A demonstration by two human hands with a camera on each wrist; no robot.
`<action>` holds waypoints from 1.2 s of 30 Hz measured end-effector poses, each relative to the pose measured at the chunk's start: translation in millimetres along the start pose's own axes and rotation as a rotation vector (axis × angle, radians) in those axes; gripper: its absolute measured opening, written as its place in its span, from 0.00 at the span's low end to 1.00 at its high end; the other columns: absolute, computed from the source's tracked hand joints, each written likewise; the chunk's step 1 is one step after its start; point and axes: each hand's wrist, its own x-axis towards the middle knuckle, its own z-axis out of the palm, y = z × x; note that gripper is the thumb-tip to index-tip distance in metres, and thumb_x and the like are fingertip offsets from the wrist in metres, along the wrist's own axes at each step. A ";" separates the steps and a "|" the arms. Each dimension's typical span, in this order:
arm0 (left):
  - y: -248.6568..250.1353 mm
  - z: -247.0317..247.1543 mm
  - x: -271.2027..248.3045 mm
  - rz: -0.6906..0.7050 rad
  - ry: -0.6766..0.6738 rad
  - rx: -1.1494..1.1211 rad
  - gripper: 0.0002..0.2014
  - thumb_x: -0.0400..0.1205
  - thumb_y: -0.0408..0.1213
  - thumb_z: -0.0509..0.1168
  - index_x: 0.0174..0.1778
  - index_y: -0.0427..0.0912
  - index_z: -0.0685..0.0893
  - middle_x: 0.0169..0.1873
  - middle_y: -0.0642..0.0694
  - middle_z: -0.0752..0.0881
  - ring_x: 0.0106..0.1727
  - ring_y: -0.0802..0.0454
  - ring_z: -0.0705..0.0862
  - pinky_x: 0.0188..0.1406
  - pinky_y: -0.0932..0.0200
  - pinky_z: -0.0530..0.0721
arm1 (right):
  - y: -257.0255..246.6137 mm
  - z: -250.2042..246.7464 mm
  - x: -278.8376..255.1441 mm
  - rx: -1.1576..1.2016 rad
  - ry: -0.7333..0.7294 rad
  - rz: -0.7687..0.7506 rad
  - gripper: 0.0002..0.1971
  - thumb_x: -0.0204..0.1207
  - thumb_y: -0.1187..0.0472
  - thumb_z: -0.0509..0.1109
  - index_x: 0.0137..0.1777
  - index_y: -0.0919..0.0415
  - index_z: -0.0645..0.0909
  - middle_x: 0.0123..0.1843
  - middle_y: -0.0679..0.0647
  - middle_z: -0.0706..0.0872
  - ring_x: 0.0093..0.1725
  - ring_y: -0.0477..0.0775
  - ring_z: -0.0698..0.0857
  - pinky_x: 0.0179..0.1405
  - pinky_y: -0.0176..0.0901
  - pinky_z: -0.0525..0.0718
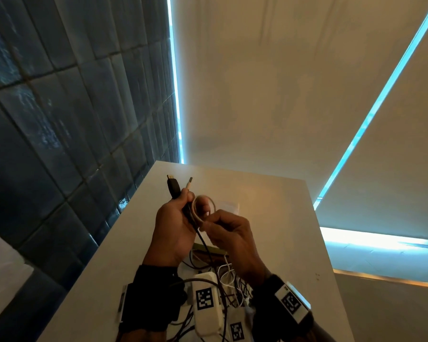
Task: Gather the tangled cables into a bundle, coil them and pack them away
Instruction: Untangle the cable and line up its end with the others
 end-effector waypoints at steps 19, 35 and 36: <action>4.6 -3.2 -3.3 0.069 -0.085 -0.005 0.17 0.88 0.40 0.50 0.33 0.43 0.71 0.22 0.51 0.70 0.18 0.59 0.63 0.18 0.64 0.62 | 135.6 -52.5 -26.2 -0.462 0.204 0.371 0.13 0.76 0.67 0.71 0.31 0.54 0.89 0.32 0.47 0.89 0.34 0.38 0.84 0.38 0.28 0.79; -11.0 -0.8 4.9 0.026 0.168 0.109 0.15 0.88 0.38 0.55 0.38 0.37 0.77 0.22 0.45 0.85 0.24 0.53 0.80 0.33 0.57 0.76 | 7.4 -7.0 12.0 -0.124 0.257 -0.094 0.05 0.78 0.67 0.70 0.43 0.66 0.85 0.28 0.43 0.80 0.26 0.41 0.71 0.22 0.33 0.69; -9.9 0.2 4.7 0.027 0.165 0.088 0.14 0.88 0.38 0.54 0.39 0.37 0.78 0.23 0.44 0.86 0.27 0.51 0.82 0.35 0.56 0.77 | 6.2 -5.1 8.9 -0.117 0.216 -0.092 0.05 0.78 0.68 0.70 0.42 0.67 0.85 0.27 0.43 0.79 0.25 0.42 0.71 0.23 0.33 0.68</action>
